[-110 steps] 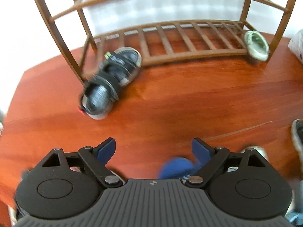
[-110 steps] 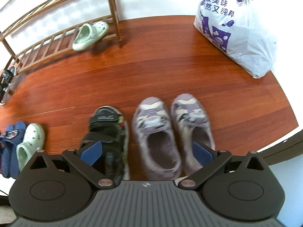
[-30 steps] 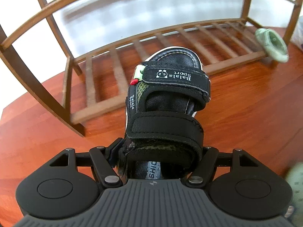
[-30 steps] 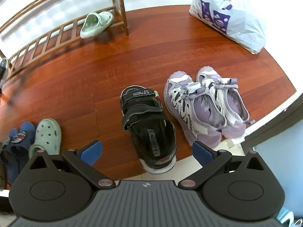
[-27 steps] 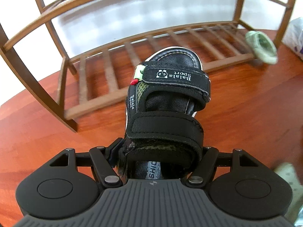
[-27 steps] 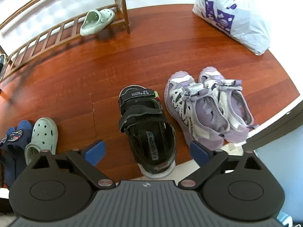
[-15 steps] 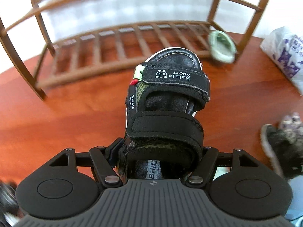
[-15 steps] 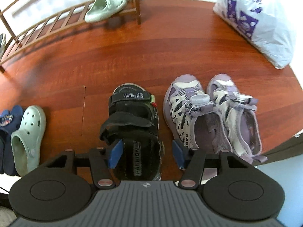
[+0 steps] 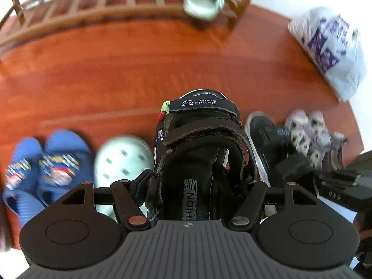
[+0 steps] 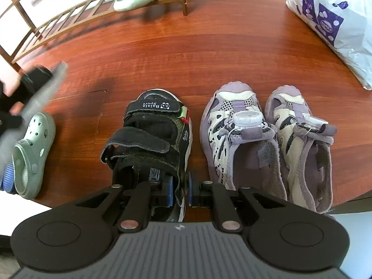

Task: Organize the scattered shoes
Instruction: 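Carry the black sandal with the left tool and lower it beside the other black sandal, then open the left tool, releasing the black sandal against its mate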

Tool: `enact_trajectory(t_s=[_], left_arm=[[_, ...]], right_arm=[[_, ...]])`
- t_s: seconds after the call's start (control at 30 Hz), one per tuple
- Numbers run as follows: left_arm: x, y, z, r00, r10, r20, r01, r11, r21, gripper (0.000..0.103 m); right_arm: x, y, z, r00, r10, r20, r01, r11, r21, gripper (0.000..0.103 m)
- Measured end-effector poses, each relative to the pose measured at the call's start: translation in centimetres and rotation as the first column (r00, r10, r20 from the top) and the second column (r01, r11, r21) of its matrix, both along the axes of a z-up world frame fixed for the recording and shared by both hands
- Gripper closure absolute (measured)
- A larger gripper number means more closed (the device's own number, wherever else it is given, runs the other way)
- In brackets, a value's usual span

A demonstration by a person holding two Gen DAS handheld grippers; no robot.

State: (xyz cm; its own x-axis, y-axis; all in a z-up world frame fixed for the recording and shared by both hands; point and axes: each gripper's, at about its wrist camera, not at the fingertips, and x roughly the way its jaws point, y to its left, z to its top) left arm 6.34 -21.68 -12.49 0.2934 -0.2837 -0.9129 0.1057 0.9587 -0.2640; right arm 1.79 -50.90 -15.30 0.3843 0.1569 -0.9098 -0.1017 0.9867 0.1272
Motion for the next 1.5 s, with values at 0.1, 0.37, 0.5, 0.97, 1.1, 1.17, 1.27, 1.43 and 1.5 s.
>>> enact_trajectory(t_s=[0.1, 0.37, 0.5, 0.97, 1.1, 1.17, 1.27, 1.43, 1.5], left_arm=[[-0.2, -1.3, -1.1, 0.999, 0.018, -0.035, -0.018, 1.0, 0.009, 0.035], [-0.3, -5.0, -3.8, 0.992, 0.102, -0.069, -0.099, 0.994, 0.044, 0.035], [-0.2, -7.4, -4.3, 0.995, 0.088, -0.049, -0.084, 0.993, 0.078, 0.034], [-0.6, -11.7, -6.2, 0.998, -0.008, -0.066, 0.016, 0.992, 0.125, 0.029], [-0.5, -11.7, -6.0, 0.996, -0.054, -0.075, 0.063, 0.99, 0.124, 0.025], [-0.6, -11.6, -5.7, 0.995, -0.073, -0.075, 0.082, 0.988, 0.128, 0.02], [-0.8, -11.0, -4.9, 0.993, -0.087, -0.075, 0.096, 0.988, 0.122, 0.017], [-1.4, -10.0, -3.3, 0.994, -0.096, -0.047, 0.1, 0.99, 0.097, 0.016], [-1.8, -9.5, -2.4, 0.995, -0.098, -0.033, 0.101, 0.991, 0.087, 0.016]], right_arm=[[0.0, 0.0, -0.1, 1.0, 0.007, 0.003, -0.007, 1.0, 0.006, 0.089], [-0.6, -0.5, 0.0, 1.0, 0.012, -0.004, -0.012, 0.999, 0.048, 0.089], [-1.0, -1.0, 0.0, 1.0, 0.0, 0.002, 0.0, 0.999, 0.054, 0.089], [-0.4, -2.2, -0.3, 0.999, -0.05, 0.018, 0.048, 0.996, 0.071, 0.087], [-0.2, -1.9, -0.1, 0.999, -0.038, 0.023, 0.037, 0.997, 0.064, 0.071], [-0.4, -1.5, 0.3, 0.999, -0.021, 0.04, 0.019, 0.999, 0.043, 0.065], [-0.6, -1.3, 0.8, 0.999, -0.01, 0.048, 0.008, 0.999, 0.036, 0.063], [-1.1, -1.3, 2.0, 0.998, 0.0, 0.064, -0.002, 0.999, 0.034, 0.059], [-1.4, -1.3, 3.0, 0.997, 0.002, 0.079, -0.005, 0.999, 0.033, 0.058]])
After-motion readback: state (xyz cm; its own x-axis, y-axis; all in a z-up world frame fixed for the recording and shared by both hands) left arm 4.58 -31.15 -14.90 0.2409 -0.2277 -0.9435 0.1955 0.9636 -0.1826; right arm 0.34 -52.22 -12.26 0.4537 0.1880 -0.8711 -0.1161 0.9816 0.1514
